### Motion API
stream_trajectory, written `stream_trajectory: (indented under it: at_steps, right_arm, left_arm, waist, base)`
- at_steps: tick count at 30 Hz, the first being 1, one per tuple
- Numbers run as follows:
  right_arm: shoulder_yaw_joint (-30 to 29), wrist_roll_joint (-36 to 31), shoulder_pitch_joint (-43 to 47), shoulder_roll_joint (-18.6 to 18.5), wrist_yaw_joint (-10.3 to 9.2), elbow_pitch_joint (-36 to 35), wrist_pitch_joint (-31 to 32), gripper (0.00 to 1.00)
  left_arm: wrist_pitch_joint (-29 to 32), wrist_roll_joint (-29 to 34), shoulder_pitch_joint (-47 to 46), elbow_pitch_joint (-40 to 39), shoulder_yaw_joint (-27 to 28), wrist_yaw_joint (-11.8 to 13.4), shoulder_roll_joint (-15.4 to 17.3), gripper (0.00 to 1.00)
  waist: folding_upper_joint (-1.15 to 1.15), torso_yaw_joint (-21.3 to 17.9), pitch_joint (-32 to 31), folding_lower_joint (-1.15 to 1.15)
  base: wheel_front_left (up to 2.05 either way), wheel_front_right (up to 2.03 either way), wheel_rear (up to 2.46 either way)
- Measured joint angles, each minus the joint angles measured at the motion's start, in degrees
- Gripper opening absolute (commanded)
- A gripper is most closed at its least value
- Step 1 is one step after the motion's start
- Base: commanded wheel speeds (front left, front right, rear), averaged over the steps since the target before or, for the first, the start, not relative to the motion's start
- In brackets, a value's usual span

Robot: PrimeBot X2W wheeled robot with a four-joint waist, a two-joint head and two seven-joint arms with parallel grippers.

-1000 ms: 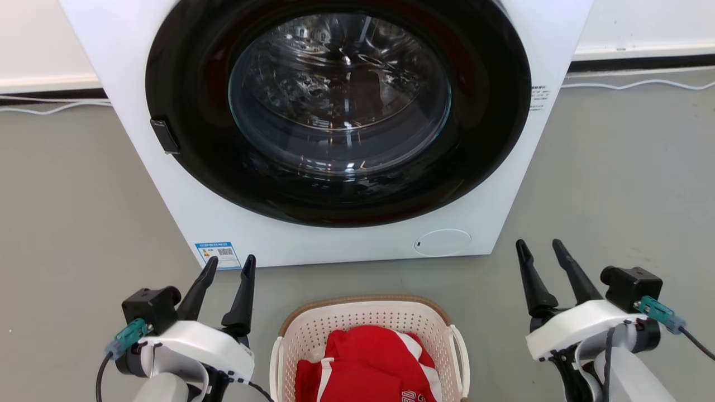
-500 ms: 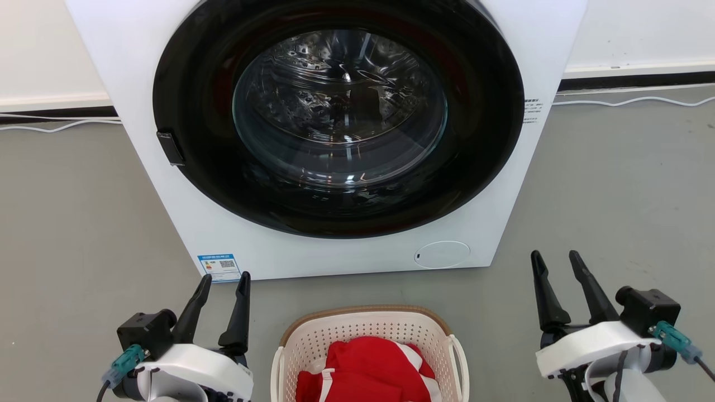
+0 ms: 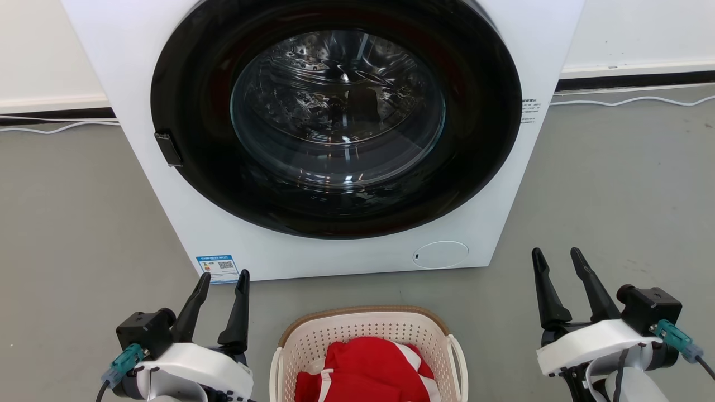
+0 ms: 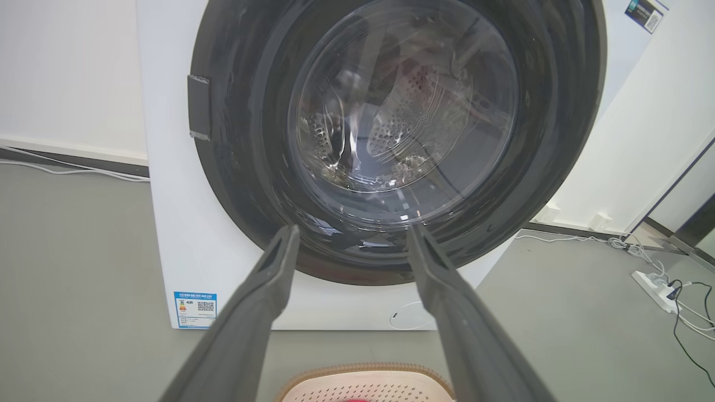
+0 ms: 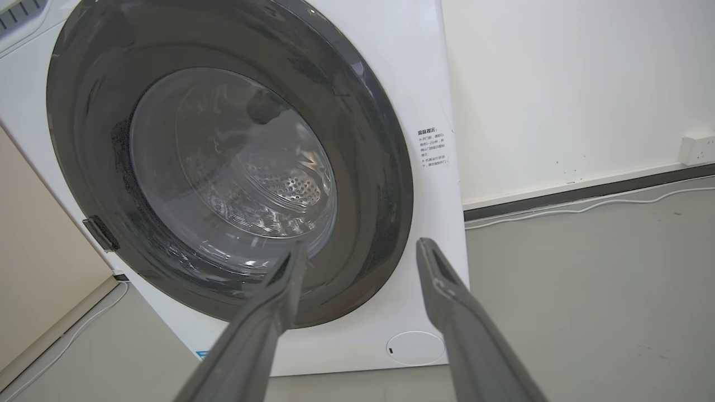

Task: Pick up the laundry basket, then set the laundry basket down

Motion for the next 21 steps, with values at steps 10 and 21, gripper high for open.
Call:
stream_trajectory:
  at_steps: [10, 21]
  right_arm:
    - [-0.1, 0.0, 0.0, 0.0, 0.0, 0.0, 0.0, 1.0]
    - [-0.1, 1.4, 2.9, 0.9, -0.07, 2.9, 0.7, 0.0]
  left_arm:
    - [0.0, 0.0, 0.0, 0.2, 0.0, 0.0, 0.0, 1.0]
    - [0.6, -1.6, 2.7, 3.7, -0.2, 0.0, -0.5, 0.0]
  waist:
    - [0.0, -0.2, 0.1, 0.0]
    - [0.0, -0.3, 0.1, 0.0]
  base:
    - [0.0, 0.0, 0.0]
    - [0.0, 0.0, 0.0]
